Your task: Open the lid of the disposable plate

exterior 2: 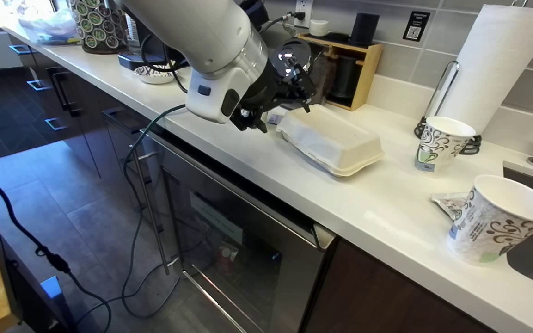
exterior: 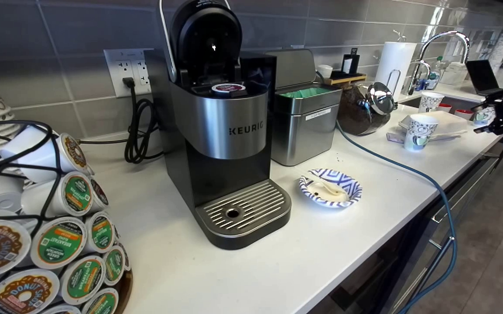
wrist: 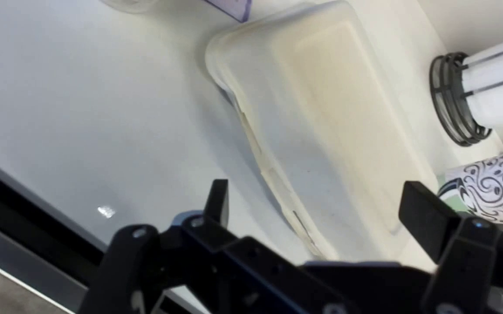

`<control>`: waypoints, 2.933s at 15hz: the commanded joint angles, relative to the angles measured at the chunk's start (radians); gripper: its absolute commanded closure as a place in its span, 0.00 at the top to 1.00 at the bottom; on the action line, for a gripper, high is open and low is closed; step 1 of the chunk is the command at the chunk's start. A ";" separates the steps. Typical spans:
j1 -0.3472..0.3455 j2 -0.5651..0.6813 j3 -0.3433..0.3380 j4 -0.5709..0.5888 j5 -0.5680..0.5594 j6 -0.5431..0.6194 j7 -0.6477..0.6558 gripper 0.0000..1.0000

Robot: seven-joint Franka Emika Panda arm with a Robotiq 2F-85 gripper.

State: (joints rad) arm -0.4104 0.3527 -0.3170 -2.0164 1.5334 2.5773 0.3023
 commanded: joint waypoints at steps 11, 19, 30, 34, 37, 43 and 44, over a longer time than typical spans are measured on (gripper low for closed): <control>0.059 0.018 -0.012 0.031 0.394 0.138 -0.501 1.00; 0.036 0.035 -0.013 0.055 0.736 0.026 -0.808 1.00; 0.042 0.100 -0.102 -0.043 0.850 -0.431 -1.330 1.00; 0.044 0.127 -0.112 -0.063 0.880 -0.491 -1.471 1.00; 0.046 0.128 -0.135 -0.053 0.853 -0.450 -1.561 1.00; 0.069 0.117 -0.161 -0.068 0.720 -0.288 -1.625 1.00; 0.067 0.115 -0.154 -0.069 0.660 -0.254 -1.572 1.00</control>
State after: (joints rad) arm -0.3626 0.4783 -0.4641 -2.0702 2.3044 2.2324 -1.3211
